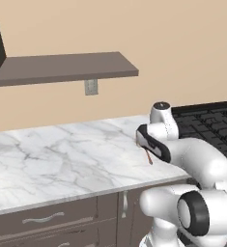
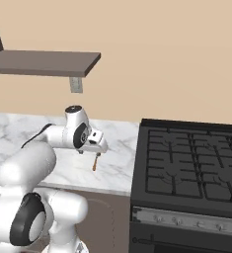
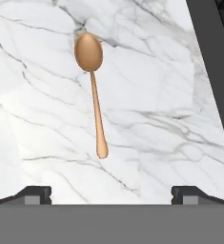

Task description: Take the fork and place it on the left side of the plate. Then take the spoon and place it on the right side of the plate. Make sure they're directly next to the plate.

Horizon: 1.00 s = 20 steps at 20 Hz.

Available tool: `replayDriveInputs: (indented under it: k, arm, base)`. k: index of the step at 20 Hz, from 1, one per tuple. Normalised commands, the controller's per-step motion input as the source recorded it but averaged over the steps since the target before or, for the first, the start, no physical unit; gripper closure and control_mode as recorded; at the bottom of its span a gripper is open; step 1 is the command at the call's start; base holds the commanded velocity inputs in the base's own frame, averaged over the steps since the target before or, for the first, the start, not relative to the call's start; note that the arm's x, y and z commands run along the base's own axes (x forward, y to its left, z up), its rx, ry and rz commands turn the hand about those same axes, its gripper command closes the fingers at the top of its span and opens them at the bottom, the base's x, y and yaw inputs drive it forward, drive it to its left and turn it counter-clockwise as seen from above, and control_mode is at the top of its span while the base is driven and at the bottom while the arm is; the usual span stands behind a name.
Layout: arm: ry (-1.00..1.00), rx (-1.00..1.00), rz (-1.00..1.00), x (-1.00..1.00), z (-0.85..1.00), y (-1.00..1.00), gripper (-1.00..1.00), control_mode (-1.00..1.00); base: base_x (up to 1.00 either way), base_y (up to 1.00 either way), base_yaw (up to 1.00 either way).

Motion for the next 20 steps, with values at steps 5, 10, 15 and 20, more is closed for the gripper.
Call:
replayDriveInputs:
  k: [5,10,15,20]
  arm:
    - [0.03,0.00,-0.01,0.60,-0.39,0.00,-1.00,-1.00]
    - [0.00,0.00,0.00,0.45,-0.48,0.00,-1.00,-1.00]
    - [0.00,0.00,0.00,0.29,-0.50,0.00,-1.00,-1.00]
    - [0.00,0.00,0.00,0.28,-0.45,0.00,-1.00,-1.00]
  base:
    - [0.00,0.00,0.00]
    - [0.00,0.00,0.00]
    - [0.00,0.00,0.00]
    - [0.00,0.00,0.00]
